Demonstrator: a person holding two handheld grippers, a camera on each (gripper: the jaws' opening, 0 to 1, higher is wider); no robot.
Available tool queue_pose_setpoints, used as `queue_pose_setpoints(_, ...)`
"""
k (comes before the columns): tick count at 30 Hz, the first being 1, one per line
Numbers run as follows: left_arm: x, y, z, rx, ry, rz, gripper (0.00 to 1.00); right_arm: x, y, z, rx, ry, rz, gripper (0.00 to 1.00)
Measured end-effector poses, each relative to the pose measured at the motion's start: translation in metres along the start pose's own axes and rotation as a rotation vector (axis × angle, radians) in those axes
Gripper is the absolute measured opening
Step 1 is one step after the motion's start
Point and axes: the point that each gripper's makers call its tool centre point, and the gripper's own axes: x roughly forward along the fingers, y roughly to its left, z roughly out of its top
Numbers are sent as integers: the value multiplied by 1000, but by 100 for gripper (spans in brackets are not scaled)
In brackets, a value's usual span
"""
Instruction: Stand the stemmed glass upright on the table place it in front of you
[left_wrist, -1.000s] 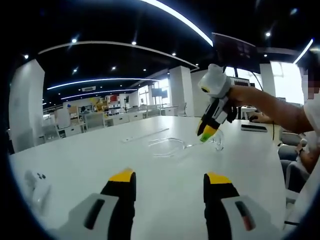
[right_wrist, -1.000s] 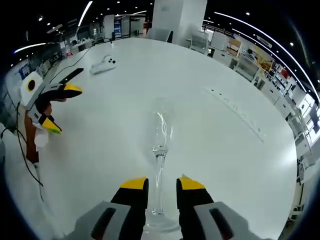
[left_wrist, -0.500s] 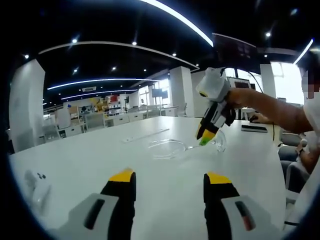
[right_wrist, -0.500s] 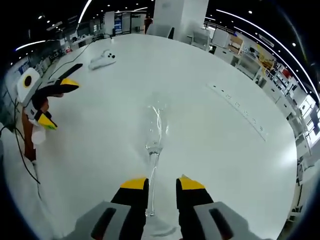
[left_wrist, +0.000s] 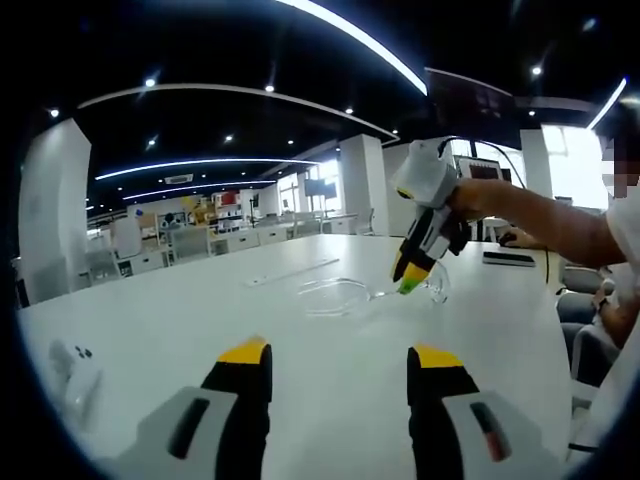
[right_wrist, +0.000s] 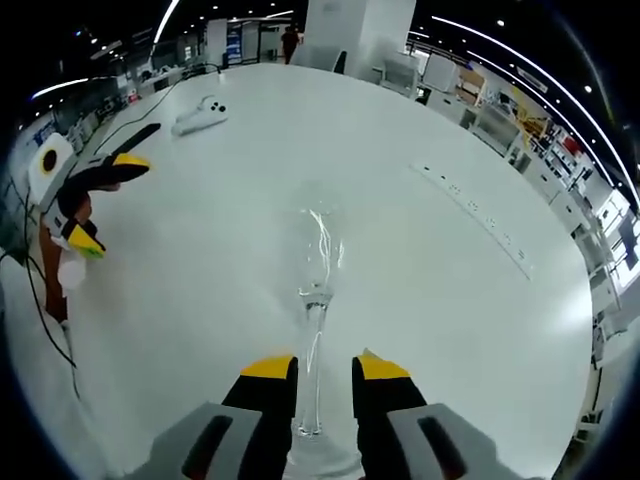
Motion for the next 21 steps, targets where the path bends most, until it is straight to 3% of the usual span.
queue_pose_setpoints(21, 1, 0, 0, 0, 2, -3, 55, 8, -6, 1, -3, 45, 11, 24)
